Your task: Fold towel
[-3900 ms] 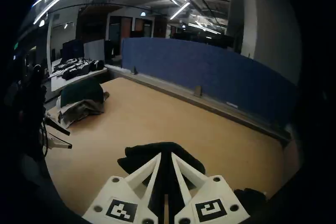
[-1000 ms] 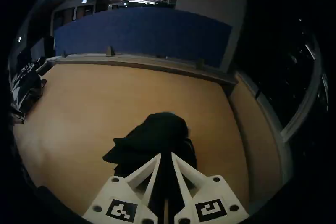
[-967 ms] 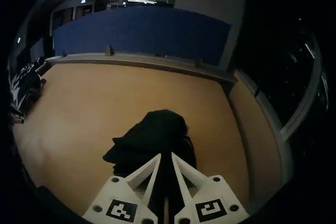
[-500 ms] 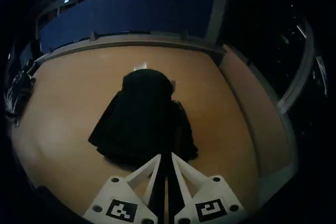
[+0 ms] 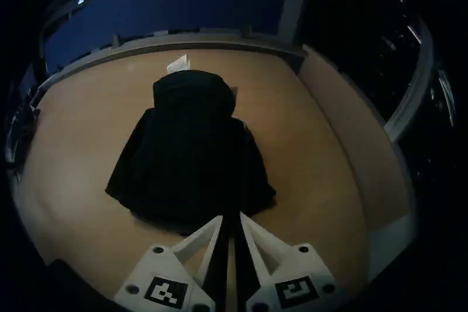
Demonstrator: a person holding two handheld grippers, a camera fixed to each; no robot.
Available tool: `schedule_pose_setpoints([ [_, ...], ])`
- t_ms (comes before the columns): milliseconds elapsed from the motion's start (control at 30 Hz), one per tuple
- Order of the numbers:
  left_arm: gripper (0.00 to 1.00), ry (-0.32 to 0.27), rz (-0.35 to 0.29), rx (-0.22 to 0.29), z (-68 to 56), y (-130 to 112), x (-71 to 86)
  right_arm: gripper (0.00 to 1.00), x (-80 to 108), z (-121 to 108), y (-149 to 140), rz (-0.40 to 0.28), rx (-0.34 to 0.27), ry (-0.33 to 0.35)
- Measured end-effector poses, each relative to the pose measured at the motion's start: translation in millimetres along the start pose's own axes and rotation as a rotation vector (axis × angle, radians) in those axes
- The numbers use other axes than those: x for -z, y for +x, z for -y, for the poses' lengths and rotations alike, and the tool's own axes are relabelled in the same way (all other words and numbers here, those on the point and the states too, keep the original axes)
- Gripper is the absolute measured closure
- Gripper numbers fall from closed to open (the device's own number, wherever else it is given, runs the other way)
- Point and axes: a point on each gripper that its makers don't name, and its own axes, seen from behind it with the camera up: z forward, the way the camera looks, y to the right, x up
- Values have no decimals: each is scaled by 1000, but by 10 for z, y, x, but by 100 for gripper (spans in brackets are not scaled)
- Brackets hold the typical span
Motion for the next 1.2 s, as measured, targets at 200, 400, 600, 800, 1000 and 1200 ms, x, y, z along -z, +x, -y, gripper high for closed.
schedule_pose_setpoints([
  [200,8,0,0,1,15,2,0,64,111,-54,69,-33,-1,-32],
  [400,8,-4,-4,0,10,32,-3,43,234,-71,148,-71,-3,-54],
  [600,8,-9,-6,0,4,50,-2,29,324,-94,229,-90,15,-72],
  [800,8,-7,-7,1,25,45,-2,29,369,-148,236,-94,15,-98],
  [1000,8,-7,-9,2,38,58,2,29,379,-172,168,-70,3,-109],
  [1200,8,-6,-9,2,46,56,5,29,391,-178,83,-55,-1,-114],
])
